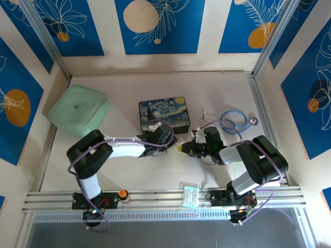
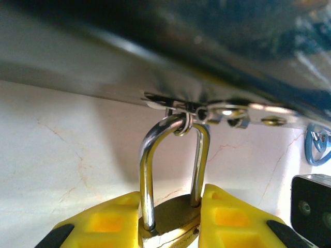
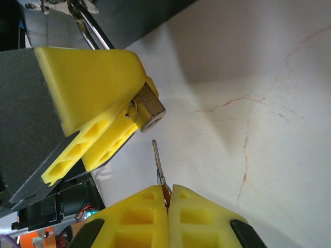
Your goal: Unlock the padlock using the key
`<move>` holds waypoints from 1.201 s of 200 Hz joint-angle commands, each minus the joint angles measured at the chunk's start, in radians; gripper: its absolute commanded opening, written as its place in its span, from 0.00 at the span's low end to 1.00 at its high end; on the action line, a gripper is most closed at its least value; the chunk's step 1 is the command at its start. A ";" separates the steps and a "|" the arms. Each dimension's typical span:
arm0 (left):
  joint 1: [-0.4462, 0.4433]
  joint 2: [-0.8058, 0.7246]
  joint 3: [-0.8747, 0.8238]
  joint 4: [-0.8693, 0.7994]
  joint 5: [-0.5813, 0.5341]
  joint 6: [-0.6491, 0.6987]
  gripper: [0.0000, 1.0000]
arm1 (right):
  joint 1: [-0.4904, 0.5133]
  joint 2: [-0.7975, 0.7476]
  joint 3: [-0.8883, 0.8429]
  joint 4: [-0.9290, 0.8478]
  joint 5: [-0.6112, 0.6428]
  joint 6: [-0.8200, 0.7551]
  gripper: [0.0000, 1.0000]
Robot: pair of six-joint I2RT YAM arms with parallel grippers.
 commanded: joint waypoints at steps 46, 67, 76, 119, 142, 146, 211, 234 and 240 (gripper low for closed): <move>0.011 -0.019 -0.001 0.017 0.010 -0.024 0.14 | 0.007 0.029 0.008 0.078 -0.017 -0.013 0.02; 0.011 -0.015 -0.004 0.029 0.020 -0.034 0.14 | 0.007 0.041 0.017 0.067 -0.014 -0.017 0.02; 0.011 -0.016 -0.008 0.034 0.021 -0.038 0.14 | 0.006 0.049 0.017 0.076 -0.013 -0.014 0.02; 0.011 -0.014 -0.016 0.033 0.002 -0.032 0.09 | -0.027 0.093 0.002 0.148 -0.044 0.032 0.02; 0.011 -0.003 -0.037 0.064 0.008 -0.043 0.02 | -0.048 0.120 -0.022 0.218 -0.079 0.074 0.02; 0.011 -0.003 -0.045 0.080 0.010 -0.047 0.01 | -0.050 0.123 -0.024 0.227 -0.085 0.081 0.02; 0.014 -0.036 -0.077 0.144 0.015 -0.053 0.00 | -0.106 0.186 -0.022 0.312 -0.199 0.140 0.02; 0.014 -0.031 -0.087 0.182 0.037 -0.065 0.00 | -0.114 0.236 -0.020 0.382 -0.219 0.163 0.02; 0.014 -0.031 -0.087 0.184 0.039 -0.065 0.00 | -0.114 0.249 -0.016 0.389 -0.223 0.166 0.02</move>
